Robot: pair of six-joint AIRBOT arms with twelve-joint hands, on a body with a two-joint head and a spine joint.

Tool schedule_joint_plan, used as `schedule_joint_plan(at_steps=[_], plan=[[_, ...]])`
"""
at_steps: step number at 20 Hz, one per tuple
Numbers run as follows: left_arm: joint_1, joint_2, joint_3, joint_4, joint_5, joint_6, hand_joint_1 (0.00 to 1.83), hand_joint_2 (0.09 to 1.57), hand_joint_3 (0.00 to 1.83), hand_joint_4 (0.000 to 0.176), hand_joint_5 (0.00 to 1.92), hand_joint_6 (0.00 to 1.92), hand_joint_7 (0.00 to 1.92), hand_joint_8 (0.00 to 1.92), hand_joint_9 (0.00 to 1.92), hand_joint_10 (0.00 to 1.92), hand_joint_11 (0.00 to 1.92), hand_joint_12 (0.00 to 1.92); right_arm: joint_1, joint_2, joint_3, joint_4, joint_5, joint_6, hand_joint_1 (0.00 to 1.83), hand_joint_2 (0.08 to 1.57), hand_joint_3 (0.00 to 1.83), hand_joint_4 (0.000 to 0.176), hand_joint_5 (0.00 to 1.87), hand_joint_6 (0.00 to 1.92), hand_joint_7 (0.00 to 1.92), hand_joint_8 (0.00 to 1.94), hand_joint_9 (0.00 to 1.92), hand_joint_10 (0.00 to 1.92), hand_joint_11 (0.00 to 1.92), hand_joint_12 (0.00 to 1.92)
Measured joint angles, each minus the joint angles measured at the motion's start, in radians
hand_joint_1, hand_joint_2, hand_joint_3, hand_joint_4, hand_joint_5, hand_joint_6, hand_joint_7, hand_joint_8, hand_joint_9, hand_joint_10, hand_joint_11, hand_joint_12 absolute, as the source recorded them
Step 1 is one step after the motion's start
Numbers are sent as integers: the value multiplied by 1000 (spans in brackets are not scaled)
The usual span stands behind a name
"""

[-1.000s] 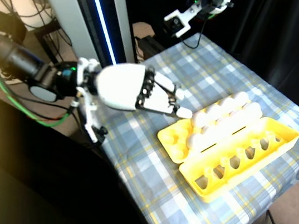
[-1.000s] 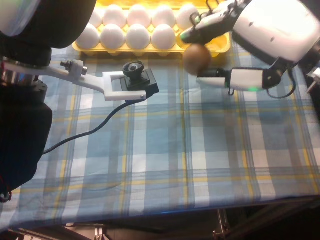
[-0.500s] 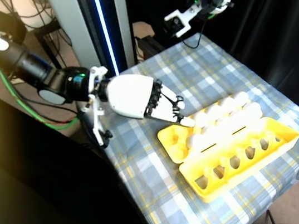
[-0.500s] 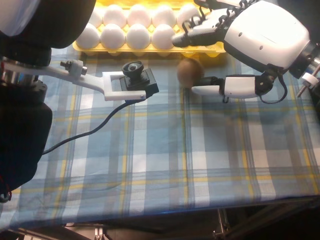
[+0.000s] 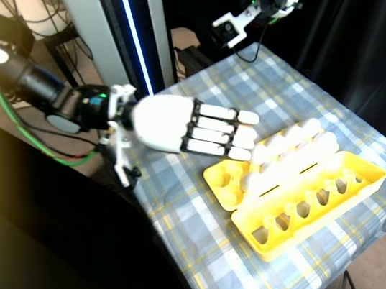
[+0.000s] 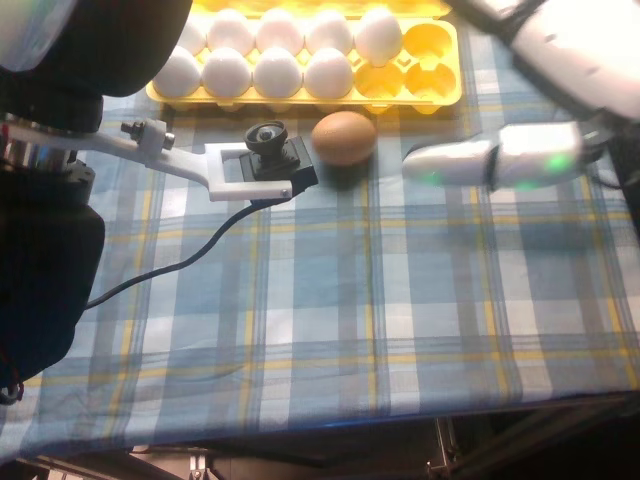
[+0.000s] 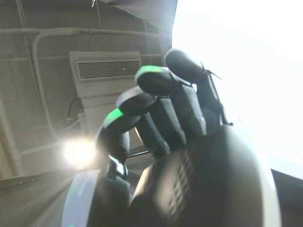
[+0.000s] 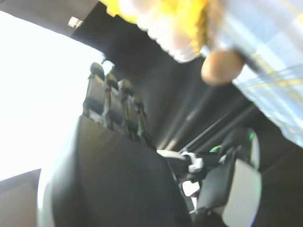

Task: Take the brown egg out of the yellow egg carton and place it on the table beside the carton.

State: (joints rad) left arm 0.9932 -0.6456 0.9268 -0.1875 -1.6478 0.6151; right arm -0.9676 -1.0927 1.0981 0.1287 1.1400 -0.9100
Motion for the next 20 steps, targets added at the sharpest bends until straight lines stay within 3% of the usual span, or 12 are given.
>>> schedule_joint_plan(at_steps=[1,3,4,6,7,9,12,16,18,20], plan=[[0,0,0,0,0,0,502,1524,0,0,958,1921,802,1921,564,1841,273,1722,-27,22,-17,35,55,-1,1,837,7,34,0,0,0,0,0,0,0,0],[0,0,0,0,0,0,421,1544,6,0,937,1921,827,1921,592,1914,316,1740,-94,63,-61,101,162,-27,0,823,0,27,0,0,0,0,0,0,0,0],[0,0,0,1,0,0,453,1541,1,0,950,1921,860,1921,595,1920,314,1759,-128,74,-81,127,212,-35,0,827,2,42,0,0,0,0,0,0,0,0],[0,0,0,1,0,0,469,1533,0,0,938,1921,829,1921,573,1921,309,1776,-202,79,-112,167,296,-37,0,834,5,47,0,0,0,0,0,0,0,0],[0,0,0,1,0,-2,533,1504,0,0,931,1921,805,1921,529,1921,208,1867,-257,78,-138,202,342,-38,0,866,16,59,0,0,0,0,0,0,0,0],[0,0,0,0,0,-8,512,1504,0,0,879,1921,795,1921,541,1921,201,1864,-297,77,-173,255,397,-38,0,860,9,56,0,0,0,0,0,0,0,0],[0,0,0,-1,0,-8,525,1492,0,0,952,1921,846,1921,558,1921,210,1839,-326,87,-217,294,495,-39,0,870,10,41,0,0,0,0,0,0,0,0],[0,0,0,0,-1,-8,401,1534,8,0,904,1921,831,1921,572,1921,208,1880,-334,63,-206,302,503,-39,7,927,19,43,0,0,0,0,0,0,0,0],[0,0,0,-3,0,-8,395,1550,6,0,971,1921,900,1921,664,1921,290,1915,-334,62,-206,309,496,-39,0,928,13,59,0,0,0,0,0,0,0,0],[0,0,0,-2,0,-10,396,1543,1,0,966,1921,908,1921,624,1921,243,1921,-334,60,-206,312,500,-39,0,951,19,57,0,0,0,0,0,0,0,0]])
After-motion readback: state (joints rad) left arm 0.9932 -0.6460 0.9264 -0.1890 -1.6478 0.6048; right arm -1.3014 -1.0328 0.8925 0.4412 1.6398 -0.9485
